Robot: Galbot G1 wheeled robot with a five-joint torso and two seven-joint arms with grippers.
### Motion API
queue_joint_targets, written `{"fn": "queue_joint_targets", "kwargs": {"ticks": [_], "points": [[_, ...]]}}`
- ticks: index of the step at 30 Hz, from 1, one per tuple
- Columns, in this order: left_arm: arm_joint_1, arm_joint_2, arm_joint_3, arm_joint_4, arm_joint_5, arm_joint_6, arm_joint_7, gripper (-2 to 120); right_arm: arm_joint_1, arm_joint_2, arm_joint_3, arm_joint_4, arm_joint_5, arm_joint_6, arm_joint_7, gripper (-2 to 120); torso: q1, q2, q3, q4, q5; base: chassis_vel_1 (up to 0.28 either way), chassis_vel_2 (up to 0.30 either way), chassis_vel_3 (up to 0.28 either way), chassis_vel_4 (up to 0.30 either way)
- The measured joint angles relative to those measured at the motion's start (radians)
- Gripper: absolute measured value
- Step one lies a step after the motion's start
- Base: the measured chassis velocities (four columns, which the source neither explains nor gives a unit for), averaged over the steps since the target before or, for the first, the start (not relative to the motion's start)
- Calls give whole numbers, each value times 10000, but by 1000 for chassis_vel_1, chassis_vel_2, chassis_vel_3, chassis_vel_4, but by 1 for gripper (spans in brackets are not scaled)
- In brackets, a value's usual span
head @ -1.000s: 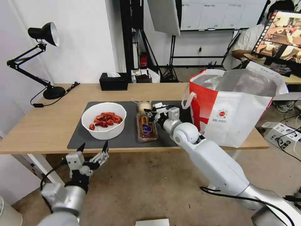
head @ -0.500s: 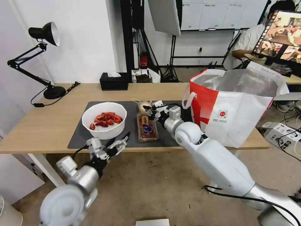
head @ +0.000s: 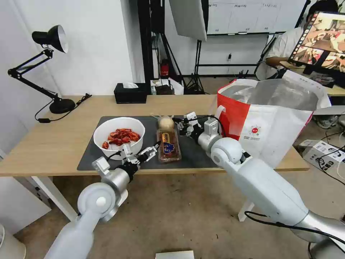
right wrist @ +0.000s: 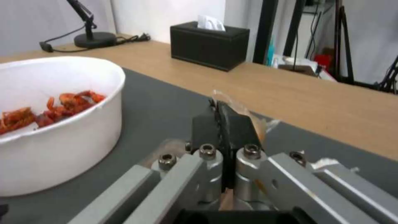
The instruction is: Pick up the trash from the table and place it into the takeout bag.
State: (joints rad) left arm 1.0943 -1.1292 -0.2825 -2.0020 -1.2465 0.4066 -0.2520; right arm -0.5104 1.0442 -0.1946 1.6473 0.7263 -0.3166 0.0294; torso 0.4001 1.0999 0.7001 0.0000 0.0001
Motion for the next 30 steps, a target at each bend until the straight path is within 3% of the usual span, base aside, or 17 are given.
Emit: {"fn": "queue_joint_targets", "kwargs": {"ticks": [3,14,30], "points": [[-375,-30,99,221,-363,616,-545,100,-166,-71,65,54,0,13,5,0,0,0,0,0,0,0,0,0,0],[-925,-266,96,703,-1782,1334,-1473,100,-261,-218,107,172,38,25,12,0,0,0,-1,0,-1,0,0,0,0],[-1261,-356,245,1184,-2075,1371,-1489,100,-180,-12,24,0,109,14,70,0,-1,1,-1,0,-1,0,0,0,0]]}}
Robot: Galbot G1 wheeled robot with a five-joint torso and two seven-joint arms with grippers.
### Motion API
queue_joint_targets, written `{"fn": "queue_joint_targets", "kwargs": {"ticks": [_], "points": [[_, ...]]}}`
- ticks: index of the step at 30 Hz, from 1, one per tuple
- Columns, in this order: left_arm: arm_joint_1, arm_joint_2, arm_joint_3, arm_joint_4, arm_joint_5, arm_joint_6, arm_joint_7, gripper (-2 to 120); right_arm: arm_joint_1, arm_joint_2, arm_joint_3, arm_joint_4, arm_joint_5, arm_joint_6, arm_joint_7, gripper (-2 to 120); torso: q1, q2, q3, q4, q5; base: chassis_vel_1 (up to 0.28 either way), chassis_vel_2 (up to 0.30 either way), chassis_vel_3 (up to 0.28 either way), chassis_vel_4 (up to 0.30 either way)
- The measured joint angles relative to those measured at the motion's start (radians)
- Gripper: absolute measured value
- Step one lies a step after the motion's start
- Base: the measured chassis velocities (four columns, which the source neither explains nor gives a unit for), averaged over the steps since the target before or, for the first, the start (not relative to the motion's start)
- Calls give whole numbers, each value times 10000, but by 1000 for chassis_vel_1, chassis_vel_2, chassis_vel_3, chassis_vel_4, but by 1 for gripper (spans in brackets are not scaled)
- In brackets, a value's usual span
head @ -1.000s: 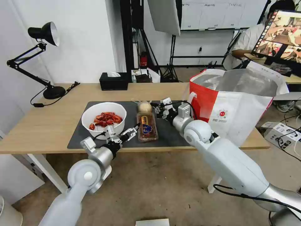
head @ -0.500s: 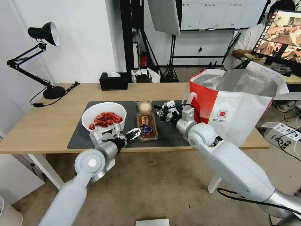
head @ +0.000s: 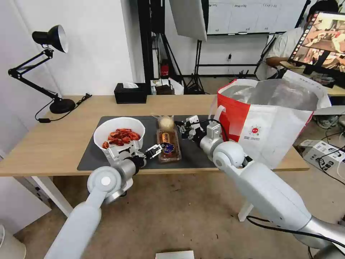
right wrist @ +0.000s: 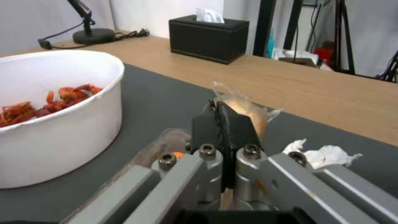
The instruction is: Pick up the trash from the table and place it into the takeout bag.
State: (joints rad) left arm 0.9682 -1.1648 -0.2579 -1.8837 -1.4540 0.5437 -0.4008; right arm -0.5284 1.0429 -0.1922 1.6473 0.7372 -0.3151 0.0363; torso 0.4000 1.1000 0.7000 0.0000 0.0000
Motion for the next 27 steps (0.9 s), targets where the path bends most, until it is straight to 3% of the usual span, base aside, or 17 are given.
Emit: {"fn": "queue_joint_targets", "kwargs": {"ticks": [14,27], "points": [[-240,-78,128,243,-220,33,22,100,9,106,-1,-180,97,-9,19,0,0,0,0,1,0,0,0,0,0],[-343,-191,274,421,-250,114,95,96,450,517,-370,-1127,403,-111,-22,0,0,0,0,0,0,0,0,0,0]]}}
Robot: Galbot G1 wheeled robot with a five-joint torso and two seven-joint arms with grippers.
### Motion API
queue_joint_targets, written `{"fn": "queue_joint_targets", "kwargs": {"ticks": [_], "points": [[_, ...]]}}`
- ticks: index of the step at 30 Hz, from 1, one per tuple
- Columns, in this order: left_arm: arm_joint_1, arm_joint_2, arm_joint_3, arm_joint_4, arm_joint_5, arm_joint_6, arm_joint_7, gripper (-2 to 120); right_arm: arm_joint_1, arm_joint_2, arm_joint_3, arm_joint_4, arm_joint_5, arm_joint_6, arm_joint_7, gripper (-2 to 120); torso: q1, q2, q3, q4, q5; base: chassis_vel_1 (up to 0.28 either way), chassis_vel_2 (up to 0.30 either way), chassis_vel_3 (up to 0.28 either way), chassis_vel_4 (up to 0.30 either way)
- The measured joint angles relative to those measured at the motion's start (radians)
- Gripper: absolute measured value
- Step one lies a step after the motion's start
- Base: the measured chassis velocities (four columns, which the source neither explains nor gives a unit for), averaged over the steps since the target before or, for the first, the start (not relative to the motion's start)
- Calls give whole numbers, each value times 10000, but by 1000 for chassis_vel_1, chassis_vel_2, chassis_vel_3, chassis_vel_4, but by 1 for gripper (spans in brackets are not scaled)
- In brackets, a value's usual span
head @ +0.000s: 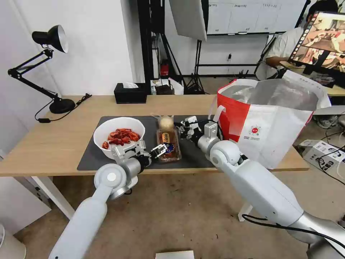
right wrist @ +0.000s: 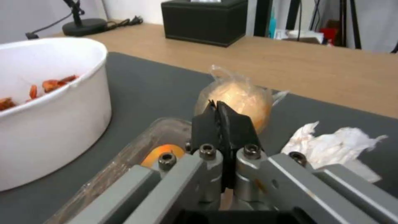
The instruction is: Pick up the trash from the table and place it into the takeout bag.
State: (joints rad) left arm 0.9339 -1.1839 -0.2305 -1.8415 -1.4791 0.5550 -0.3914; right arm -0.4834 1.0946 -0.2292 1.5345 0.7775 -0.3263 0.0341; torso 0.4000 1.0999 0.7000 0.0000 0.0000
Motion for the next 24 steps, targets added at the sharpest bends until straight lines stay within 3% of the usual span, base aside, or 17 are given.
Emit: {"fn": "queue_joint_targets", "kwargs": {"ticks": [5,24], "points": [[74,19,-33,-10,42,0,23,89,261,205,-367,-455,-18,-174,-267,0,0,1,0,0,0,0,0,0,0],[117,95,-64,-74,104,-54,92,88,537,498,-668,-1109,-134,-580,-514,0,0,0,0,0,0,0,0,0,0]]}}
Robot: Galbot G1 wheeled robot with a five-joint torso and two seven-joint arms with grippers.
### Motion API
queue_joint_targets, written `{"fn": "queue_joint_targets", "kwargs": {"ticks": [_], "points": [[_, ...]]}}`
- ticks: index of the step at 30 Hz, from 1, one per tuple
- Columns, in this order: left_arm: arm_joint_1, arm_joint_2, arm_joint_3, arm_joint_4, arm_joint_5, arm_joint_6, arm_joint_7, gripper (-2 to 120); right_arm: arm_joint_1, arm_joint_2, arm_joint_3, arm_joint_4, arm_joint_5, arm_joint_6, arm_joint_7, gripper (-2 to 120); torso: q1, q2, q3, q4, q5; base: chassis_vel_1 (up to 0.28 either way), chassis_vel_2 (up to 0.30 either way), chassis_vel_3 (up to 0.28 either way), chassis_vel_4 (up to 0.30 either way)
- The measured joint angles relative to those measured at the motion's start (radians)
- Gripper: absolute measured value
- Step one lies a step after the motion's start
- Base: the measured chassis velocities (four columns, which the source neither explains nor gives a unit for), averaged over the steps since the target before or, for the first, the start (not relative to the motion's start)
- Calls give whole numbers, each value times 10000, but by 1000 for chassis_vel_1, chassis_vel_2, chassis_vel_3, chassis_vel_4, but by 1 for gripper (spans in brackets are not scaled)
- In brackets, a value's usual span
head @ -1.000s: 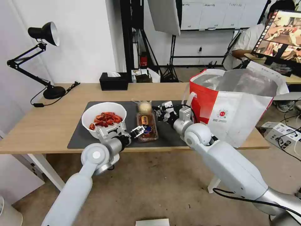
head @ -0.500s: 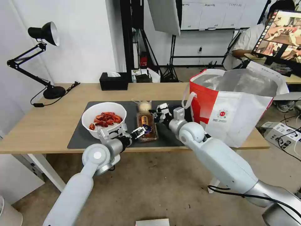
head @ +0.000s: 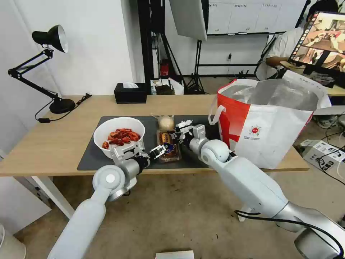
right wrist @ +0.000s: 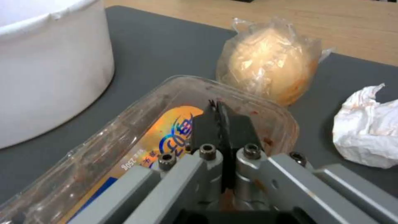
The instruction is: Pick up the trash from the table and place it into the takeout bag.
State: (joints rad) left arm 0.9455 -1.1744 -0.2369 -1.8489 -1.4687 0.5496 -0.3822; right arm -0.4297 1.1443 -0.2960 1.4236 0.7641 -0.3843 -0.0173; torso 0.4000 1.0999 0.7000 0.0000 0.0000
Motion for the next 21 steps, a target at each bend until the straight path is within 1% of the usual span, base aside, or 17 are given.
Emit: {"fn": "queue_joint_targets", "kwargs": {"ticks": [3,8,9,10,12,13,15,16,18,19,21], "points": [[7,7,0,-4,4,-5,1,88,-14,1,0,-4,-2,-4,0,0,0,0,0,0,0,0,0,0,0],[60,17,-1,-27,26,-14,35,81,-69,-13,20,5,-8,-5,8,0,0,0,0,0,0,0,0,0,0],[79,15,0,-27,96,-21,101,74,-87,-18,32,16,-13,-6,14,0,0,0,-1,0,0,0,0,0,0],[79,15,0,-27,96,-21,101,74,-87,-18,32,16,-13,-6,14,0,0,0,-1,0,0,0,0,0,0],[106,-10,12,-28,171,-93,149,65,-112,-26,42,41,-17,-6,26,0,0,0,-1,0,1,0,0,0,0],[106,-10,12,-28,171,-93,149,65,-112,-26,42,41,-17,-6,26,0,0,0,-1,0,1,0,0,0,0],[119,-42,19,-26,191,-171,157,55,-127,-40,48,62,-18,-6,32,0,0,0,-1,0,1,0,0,0,0],[119,-42,19,-26,191,-171,157,55,-127,-40,48,62,-18,-6,32,0,0,0,-1,0,1,0,0,0,0],[125,-55,18,-7,199,-209,157,41,-137,-48,55,69,-22,-6,36,0,0,0,0,0,1,0,0,0,0],[125,-55,18,-7,199,-209,157,41,-137,-48,55,69,-22,-6,36,0,0,0,0,0,1,0,0,0,0],[136,-53,8,-1,200,-217,157,35,-150,-50,56,77,-27,-5,39,0,0,0,0,-1,0,0,0,0,0]]}}
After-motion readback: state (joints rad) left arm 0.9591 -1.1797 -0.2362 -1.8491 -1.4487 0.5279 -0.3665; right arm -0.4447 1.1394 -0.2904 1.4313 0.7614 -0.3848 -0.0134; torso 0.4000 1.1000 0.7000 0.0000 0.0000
